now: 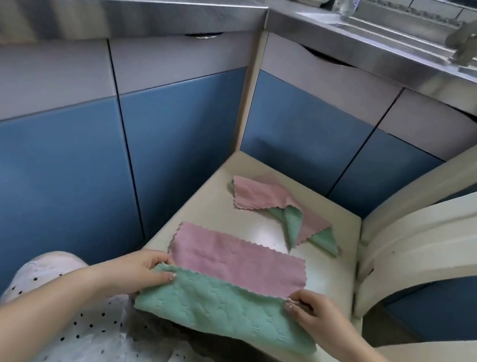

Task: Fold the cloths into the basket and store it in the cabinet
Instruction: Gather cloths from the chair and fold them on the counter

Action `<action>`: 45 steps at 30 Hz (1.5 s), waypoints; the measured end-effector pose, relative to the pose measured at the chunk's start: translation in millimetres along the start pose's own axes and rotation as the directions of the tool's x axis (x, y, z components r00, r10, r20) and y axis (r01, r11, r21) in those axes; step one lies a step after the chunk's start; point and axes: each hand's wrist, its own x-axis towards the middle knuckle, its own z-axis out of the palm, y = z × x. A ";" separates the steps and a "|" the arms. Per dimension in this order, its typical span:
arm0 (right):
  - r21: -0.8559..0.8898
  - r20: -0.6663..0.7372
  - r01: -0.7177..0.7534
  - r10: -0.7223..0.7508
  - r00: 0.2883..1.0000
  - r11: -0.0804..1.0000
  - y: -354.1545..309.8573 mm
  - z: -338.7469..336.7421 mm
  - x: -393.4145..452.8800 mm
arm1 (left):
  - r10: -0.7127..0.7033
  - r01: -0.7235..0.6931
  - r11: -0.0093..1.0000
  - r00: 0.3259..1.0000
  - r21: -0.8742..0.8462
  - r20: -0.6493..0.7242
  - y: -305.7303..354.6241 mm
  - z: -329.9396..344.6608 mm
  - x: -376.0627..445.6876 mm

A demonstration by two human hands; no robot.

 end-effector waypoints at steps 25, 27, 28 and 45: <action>-0.043 -0.218 -0.259 0.244 0.945 0.965 27.5 -10.2 103.2 | 0.075 -0.068 0.997 0.888 0.032 -0.453 28.2 4.3 86.7; -0.048 -0.206 -0.264 0.249 0.946 0.963 27.8 -10.9 105.3 | 0.082 -0.071 0.997 0.889 0.040 -0.451 27.0 3.8 88.8; -0.050 -0.200 -0.268 0.253 0.947 0.962 27.9 -11.3 106.4 | 0.086 -0.064 0.996 0.889 0.065 -0.451 26.4 3.7 89.3; -0.076 -0.388 -0.322 0.269 0.882 0.944 11.9 -27.4 88.0 | 0.285 0.095 0.829 0.776 0.551 -0.563 25.3 -4.1 81.4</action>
